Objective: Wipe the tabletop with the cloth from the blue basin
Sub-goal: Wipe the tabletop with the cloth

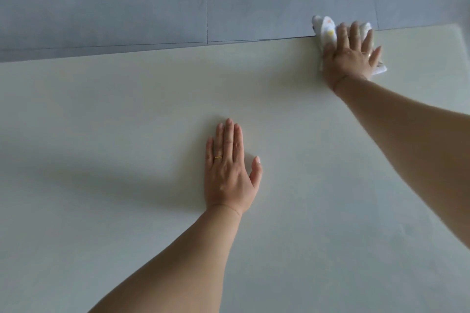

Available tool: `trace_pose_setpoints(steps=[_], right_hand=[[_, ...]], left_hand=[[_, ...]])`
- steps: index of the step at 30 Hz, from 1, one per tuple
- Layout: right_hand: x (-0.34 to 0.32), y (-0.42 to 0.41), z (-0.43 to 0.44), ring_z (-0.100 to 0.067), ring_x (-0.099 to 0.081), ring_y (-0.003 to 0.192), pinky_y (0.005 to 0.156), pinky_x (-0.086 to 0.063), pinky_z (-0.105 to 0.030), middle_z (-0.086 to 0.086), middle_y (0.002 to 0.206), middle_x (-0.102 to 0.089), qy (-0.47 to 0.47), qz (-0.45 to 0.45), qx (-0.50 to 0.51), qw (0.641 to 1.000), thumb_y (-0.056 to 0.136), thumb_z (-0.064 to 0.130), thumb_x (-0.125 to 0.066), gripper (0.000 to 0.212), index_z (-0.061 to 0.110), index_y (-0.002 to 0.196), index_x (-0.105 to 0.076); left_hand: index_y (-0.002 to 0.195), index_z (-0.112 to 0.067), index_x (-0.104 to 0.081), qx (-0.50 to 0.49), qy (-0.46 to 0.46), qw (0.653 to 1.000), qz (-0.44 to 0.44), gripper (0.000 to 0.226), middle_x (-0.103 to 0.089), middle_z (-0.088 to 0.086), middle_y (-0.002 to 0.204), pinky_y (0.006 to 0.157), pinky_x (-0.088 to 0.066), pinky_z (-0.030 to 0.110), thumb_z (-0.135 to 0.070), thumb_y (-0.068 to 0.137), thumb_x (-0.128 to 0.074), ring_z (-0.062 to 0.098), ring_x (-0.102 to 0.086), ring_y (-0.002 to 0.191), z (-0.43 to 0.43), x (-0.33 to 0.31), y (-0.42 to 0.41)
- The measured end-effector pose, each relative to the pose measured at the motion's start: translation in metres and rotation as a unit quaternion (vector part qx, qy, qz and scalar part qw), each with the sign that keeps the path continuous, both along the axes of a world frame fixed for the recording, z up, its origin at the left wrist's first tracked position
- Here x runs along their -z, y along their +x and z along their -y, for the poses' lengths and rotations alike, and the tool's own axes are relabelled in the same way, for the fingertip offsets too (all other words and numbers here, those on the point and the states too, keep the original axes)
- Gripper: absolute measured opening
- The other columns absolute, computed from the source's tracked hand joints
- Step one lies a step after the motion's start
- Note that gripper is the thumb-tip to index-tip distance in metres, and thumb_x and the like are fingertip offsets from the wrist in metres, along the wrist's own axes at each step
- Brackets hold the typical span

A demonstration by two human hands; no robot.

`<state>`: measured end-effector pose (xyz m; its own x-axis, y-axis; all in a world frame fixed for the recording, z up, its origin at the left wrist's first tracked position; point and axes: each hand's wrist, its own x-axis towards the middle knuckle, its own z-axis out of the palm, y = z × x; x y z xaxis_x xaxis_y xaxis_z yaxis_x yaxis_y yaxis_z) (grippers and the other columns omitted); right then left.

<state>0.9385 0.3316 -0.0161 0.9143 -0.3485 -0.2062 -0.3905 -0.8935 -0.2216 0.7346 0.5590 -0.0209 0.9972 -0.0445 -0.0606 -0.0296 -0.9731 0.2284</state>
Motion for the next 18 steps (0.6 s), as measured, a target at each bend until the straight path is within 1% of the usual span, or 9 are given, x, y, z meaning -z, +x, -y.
trace_pose_setpoints(steps=[2,5,7,9,11,13,14,16,18], right_hand=[[0.001,-0.014,-0.033,-0.027,0.006,0.146,0.114,0.009,-0.051,0.004,0.160,-0.003,0.001,0.014,-0.015,1.000,0.097,0.045,-0.020,0.056,0.029,0.150,-0.012],[0.001,-0.044,-0.059,-0.025,0.007,0.146,0.114,0.008,-0.048,0.005,0.160,-0.003,0.000,0.024,-0.226,0.974,0.098,0.043,-0.022,0.054,0.029,0.150,-0.011],[-0.001,-0.044,-0.036,-0.021,0.007,0.146,0.115,0.006,-0.045,0.006,0.159,-0.001,-0.012,0.011,-0.320,0.947,0.098,0.046,-0.022,0.055,0.032,0.150,-0.010],[0.001,-0.037,0.004,-0.021,0.004,0.146,0.115,0.004,-0.044,0.007,0.159,-0.003,-0.012,0.011,-0.275,0.961,0.098,0.047,-0.023,0.054,0.032,0.149,-0.011],[0.001,-0.036,0.040,-0.023,0.004,0.146,0.116,0.004,-0.046,0.006,0.160,-0.003,0.002,0.006,-0.129,0.992,0.098,0.046,-0.024,0.054,0.032,0.150,-0.012],[0.000,-0.043,0.041,-0.025,0.005,0.146,0.116,0.004,-0.050,0.005,0.160,-0.003,0.004,0.008,-0.009,1.000,0.097,0.045,-0.022,0.056,0.030,0.150,-0.011],[0.000,-0.051,0.027,-0.026,0.005,0.146,0.116,0.005,-0.052,0.003,0.160,-0.003,0.003,0.012,0.016,1.000,0.097,0.044,-0.023,0.056,0.028,0.150,-0.011],[0.001,-0.078,-0.013,-0.028,0.005,0.146,0.114,0.006,-0.052,0.002,0.160,-0.005,0.004,0.024,-0.026,0.999,0.097,0.042,-0.026,0.057,0.027,0.150,-0.012],[0.002,-0.110,-0.043,-0.027,0.004,0.146,0.114,0.007,-0.050,0.003,0.159,-0.007,0.003,0.034,-0.157,0.987,0.097,0.042,-0.027,0.056,0.028,0.150,-0.013]], left_hand=[[0.147,-0.003,-0.028,0.002,0.001,1.000,-0.003,0.071,-0.023,0.012,0.156,0.118,-0.012,0.041,-0.041,0.089,-0.035,0.027,-0.020,0.145,-0.001,0.000,-0.001],[0.148,-0.003,-0.028,0.000,0.008,1.000,-0.004,0.071,-0.023,0.012,0.157,0.118,-0.014,0.042,-0.042,0.089,-0.035,0.027,-0.020,0.145,0.000,0.000,-0.001],[0.147,-0.003,-0.028,0.001,0.009,1.000,-0.004,0.070,-0.024,0.012,0.156,0.117,-0.014,0.042,-0.042,0.089,-0.035,0.027,-0.021,0.145,0.000,0.000,-0.001],[0.147,-0.003,-0.028,0.001,0.014,1.000,0.000,0.070,-0.025,0.012,0.156,0.117,-0.014,0.041,-0.041,0.089,-0.035,0.027,-0.021,0.145,0.000,0.000,0.000],[0.147,-0.003,-0.028,0.001,0.012,1.000,0.000,0.070,-0.025,0.013,0.156,0.118,-0.014,0.041,-0.041,0.089,-0.035,0.028,-0.021,0.145,0.000,0.001,0.000],[0.147,-0.003,-0.029,0.003,0.013,1.000,0.006,0.070,-0.025,0.013,0.156,0.118,-0.014,0.041,-0.041,0.089,-0.034,0.028,-0.021,0.145,0.000,0.001,0.000],[0.147,-0.003,-0.029,0.002,0.015,1.000,0.007,0.070,-0.025,0.013,0.156,0.118,-0.014,0.041,-0.041,0.089,-0.034,0.028,-0.022,0.145,0.000,0.001,0.000],[0.147,-0.002,-0.029,0.000,0.016,1.000,0.005,0.070,-0.025,0.013,0.156,0.118,-0.015,0.042,-0.041,0.089,-0.034,0.028,-0.021,0.145,0.000,0.000,0.000],[0.147,-0.002,-0.030,-0.001,0.018,1.000,0.005,0.070,-0.026,0.013,0.156,0.118,-0.016,0.043,-0.041,0.088,-0.033,0.028,-0.022,0.145,0.001,-0.002,0.000]])
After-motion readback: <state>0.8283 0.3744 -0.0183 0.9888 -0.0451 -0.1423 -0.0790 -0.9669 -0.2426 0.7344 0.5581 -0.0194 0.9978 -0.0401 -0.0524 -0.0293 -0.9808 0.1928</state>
